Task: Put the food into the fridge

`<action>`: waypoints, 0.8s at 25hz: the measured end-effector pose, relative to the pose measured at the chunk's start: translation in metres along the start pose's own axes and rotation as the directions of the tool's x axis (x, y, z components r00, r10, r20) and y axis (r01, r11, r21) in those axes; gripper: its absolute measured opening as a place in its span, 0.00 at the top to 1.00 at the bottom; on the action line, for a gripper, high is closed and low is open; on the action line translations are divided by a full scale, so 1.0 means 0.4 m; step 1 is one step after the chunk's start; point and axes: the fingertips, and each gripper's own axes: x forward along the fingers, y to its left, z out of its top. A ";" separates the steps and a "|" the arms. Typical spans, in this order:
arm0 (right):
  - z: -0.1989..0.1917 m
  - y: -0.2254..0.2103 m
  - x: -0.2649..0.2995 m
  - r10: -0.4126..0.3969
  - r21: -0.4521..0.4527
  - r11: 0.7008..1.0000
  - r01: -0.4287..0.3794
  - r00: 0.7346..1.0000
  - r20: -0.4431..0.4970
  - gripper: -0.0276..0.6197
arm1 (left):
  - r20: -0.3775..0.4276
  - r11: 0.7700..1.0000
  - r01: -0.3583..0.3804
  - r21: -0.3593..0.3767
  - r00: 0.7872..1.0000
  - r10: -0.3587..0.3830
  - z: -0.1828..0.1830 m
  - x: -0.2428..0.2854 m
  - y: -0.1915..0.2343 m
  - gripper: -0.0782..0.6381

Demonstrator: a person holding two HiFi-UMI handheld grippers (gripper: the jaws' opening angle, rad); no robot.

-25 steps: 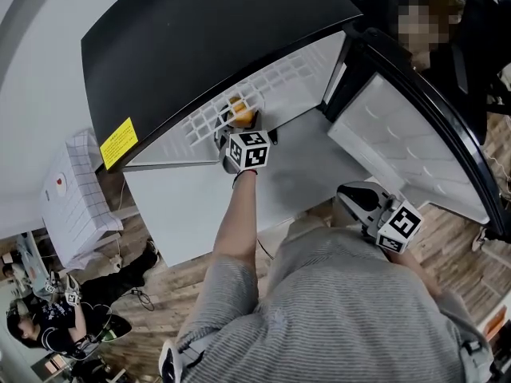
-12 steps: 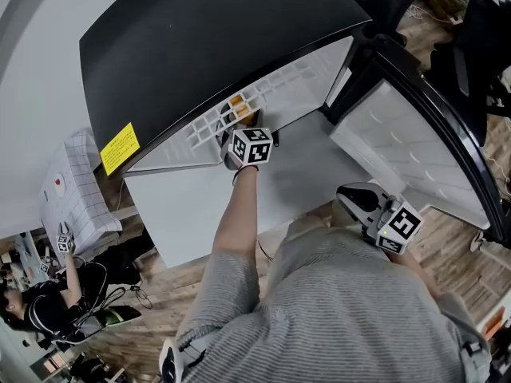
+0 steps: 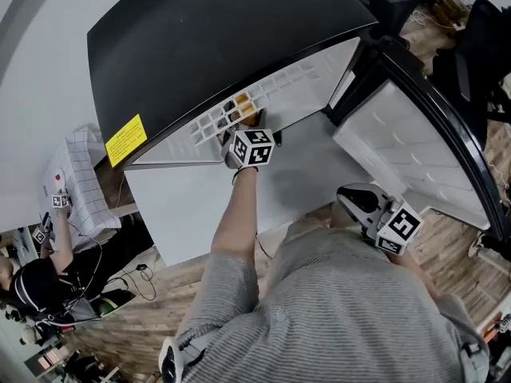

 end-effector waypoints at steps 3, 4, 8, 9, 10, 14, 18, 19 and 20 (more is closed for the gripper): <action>0.000 0.005 0.001 0.003 -0.004 1.000 -0.003 1.000 0.002 0.94 | 0.021 1.000 -0.004 -0.007 1.000 0.004 0.012 -0.015 0.003 0.34; 0.001 0.007 0.001 0.003 -0.005 1.000 -0.003 1.000 0.002 0.94 | 0.029 1.000 -0.004 -0.011 1.000 0.005 0.018 -0.021 0.003 0.34; 0.003 0.014 0.002 0.009 -0.010 1.000 -0.009 1.000 0.003 0.94 | 0.063 1.000 -0.003 -0.029 0.998 0.004 0.039 -0.052 0.000 0.34; 0.003 0.016 0.003 0.012 -0.011 1.000 -0.012 1.000 0.003 0.94 | 0.071 0.999 -0.001 -0.036 0.997 0.003 0.043 -0.060 -0.002 0.34; 0.004 0.019 0.004 0.015 -0.013 1.000 -0.015 1.000 0.003 0.94 | 0.079 0.999 0.003 -0.042 0.997 0.001 0.046 -0.068 -0.005 0.34; 0.003 0.030 0.010 0.028 -0.021 0.999 -0.028 1.000 0.003 0.94 | 0.099 0.998 0.031 -0.050 0.995 -0.025 0.048 -0.103 -0.030 0.34; 0.002 0.046 0.021 0.047 -0.028 0.999 -0.047 0.999 -0.001 0.94 | 0.102 0.995 0.060 -0.084 0.993 -0.052 0.034 -0.136 -0.044 0.34; 0.002 0.050 0.023 0.051 -0.030 0.998 -0.051 0.999 -0.002 0.94 | 0.102 0.994 0.062 -0.089 0.993 -0.053 0.031 -0.143 -0.044 0.34; 0.002 0.054 0.025 0.055 -0.032 0.998 -0.055 0.998 -0.002 0.94 | 0.100 0.994 0.063 -0.090 0.994 -0.054 0.028 -0.150 -0.044 0.35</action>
